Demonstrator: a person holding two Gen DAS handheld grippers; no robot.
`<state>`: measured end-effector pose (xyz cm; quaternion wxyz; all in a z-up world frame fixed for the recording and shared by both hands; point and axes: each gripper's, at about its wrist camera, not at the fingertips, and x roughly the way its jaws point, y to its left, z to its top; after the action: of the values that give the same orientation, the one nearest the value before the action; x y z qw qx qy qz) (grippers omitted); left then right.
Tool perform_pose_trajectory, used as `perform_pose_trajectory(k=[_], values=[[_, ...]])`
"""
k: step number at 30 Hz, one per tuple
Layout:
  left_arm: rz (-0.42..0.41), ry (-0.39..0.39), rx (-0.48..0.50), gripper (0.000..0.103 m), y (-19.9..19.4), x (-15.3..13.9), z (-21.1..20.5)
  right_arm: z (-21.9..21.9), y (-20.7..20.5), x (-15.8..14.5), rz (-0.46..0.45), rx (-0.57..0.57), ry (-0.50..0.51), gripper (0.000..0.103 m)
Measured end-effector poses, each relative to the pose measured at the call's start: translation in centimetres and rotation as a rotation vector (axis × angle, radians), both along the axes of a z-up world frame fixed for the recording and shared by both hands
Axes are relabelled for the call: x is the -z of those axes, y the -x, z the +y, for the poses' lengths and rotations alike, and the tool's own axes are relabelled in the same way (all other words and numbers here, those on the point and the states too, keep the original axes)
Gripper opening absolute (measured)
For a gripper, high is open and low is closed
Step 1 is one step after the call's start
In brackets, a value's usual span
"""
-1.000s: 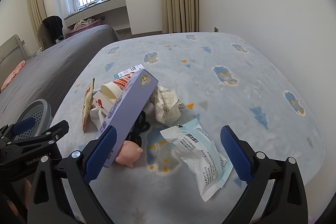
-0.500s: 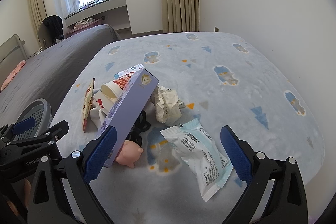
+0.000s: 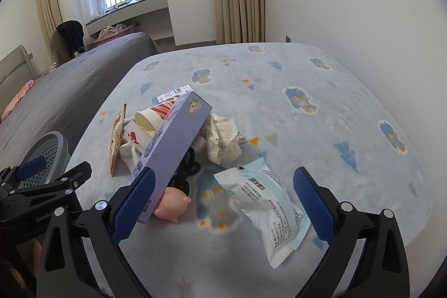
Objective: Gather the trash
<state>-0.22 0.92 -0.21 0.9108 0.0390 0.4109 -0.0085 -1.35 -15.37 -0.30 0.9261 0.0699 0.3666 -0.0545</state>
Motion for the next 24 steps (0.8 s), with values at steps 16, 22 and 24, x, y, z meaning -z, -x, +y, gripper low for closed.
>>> perform_pose_trajectory(k=[16, 22, 24], values=[[0.010, -0.009, 0.002, 0.097, 0.0, 0.5, -0.1, -1.7, 0.6, 0.9, 0.026, 0.019, -0.026, 0.095], [0.018, -0.012, 0.011, 0.097, 0.0, 0.7, -0.5, -3.8, 1.2, 2.1, 0.071, 0.029, -0.045, 0.095], [0.028, -0.019, 0.010, 0.097, -0.1, 0.9, -0.7, -4.4, 1.3, 2.6, 0.088, 0.028, -0.037, 0.095]])
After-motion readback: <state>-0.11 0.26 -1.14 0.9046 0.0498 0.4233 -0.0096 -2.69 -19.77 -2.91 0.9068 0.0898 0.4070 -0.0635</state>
